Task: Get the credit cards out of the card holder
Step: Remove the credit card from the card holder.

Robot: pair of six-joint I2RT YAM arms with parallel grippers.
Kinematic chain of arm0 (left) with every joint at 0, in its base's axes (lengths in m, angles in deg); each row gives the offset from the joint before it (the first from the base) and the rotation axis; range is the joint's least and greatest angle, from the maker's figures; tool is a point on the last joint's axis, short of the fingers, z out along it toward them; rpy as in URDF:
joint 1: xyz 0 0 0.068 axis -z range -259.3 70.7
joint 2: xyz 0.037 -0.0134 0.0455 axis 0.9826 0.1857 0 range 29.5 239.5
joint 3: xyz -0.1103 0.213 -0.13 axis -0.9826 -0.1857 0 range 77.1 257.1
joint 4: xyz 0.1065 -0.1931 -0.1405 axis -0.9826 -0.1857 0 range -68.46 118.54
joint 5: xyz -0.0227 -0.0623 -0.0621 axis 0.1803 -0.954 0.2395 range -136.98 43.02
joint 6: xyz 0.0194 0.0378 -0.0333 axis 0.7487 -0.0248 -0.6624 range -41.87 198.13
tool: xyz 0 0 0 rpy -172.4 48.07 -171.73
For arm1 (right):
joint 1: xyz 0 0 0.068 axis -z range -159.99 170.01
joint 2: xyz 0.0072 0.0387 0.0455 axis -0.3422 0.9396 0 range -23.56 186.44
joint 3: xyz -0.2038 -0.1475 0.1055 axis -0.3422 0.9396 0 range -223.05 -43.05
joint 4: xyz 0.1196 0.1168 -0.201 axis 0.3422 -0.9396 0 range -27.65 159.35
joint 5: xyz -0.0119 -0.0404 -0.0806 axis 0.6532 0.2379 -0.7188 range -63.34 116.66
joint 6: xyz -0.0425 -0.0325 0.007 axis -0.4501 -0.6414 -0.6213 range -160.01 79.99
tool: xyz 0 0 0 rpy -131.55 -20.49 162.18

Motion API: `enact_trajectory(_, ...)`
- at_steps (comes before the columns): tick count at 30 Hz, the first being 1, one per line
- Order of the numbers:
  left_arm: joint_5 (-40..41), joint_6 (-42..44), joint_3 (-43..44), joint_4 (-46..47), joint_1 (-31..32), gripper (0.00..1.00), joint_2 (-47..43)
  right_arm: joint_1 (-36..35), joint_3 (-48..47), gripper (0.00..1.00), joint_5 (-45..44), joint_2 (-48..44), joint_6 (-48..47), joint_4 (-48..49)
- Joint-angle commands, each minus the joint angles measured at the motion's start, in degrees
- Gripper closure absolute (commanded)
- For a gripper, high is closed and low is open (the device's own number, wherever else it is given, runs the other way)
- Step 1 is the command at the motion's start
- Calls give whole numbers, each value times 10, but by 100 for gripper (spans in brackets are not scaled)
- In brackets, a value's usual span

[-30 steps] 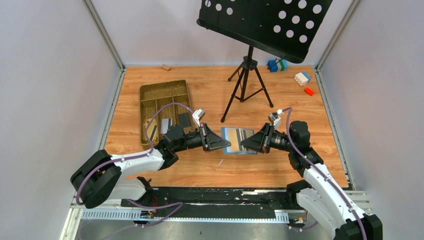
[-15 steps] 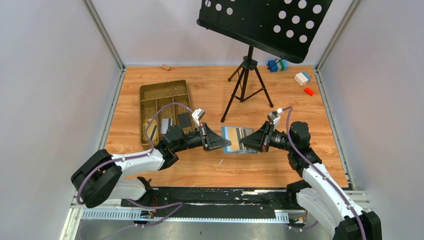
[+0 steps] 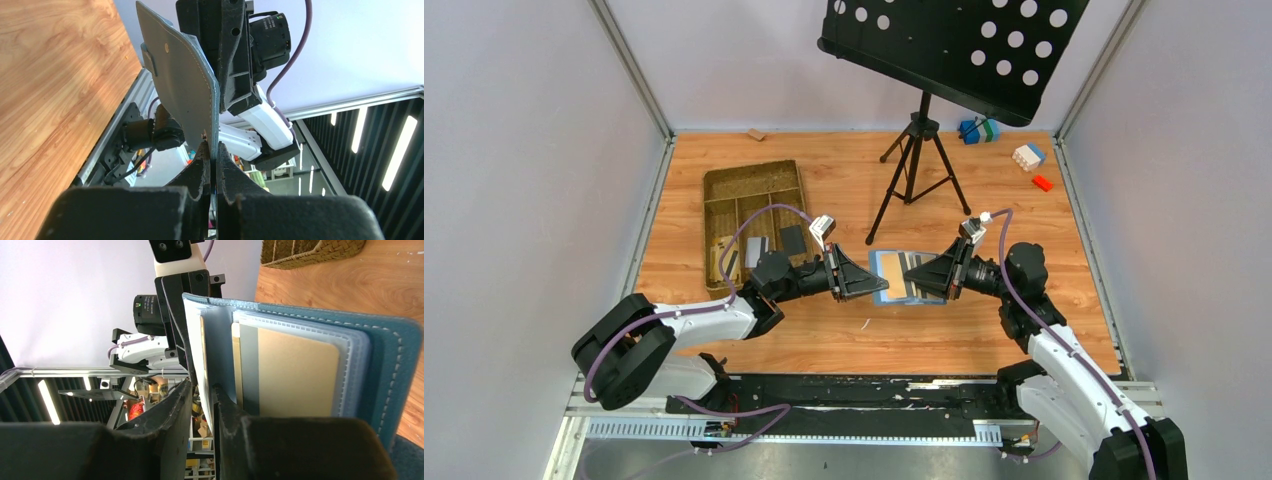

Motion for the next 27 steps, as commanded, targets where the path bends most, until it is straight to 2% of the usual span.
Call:
enact_trajectory(1,1,-3,4,46,6,100,-6,0,8,79,5,-3,23,49)
enact_trajectory(7,4,-1,-4,44,5,100,-7,1,14,85,2,-8,33,59)
enact_trajectory(16,10,0,-18,39,-2,100,-11,5,13,89,3,-18,26,40)
enact_trajectory(27,26,21,-37,-20,-16,100,-53,9,4,93,2,-20,-5,-7)
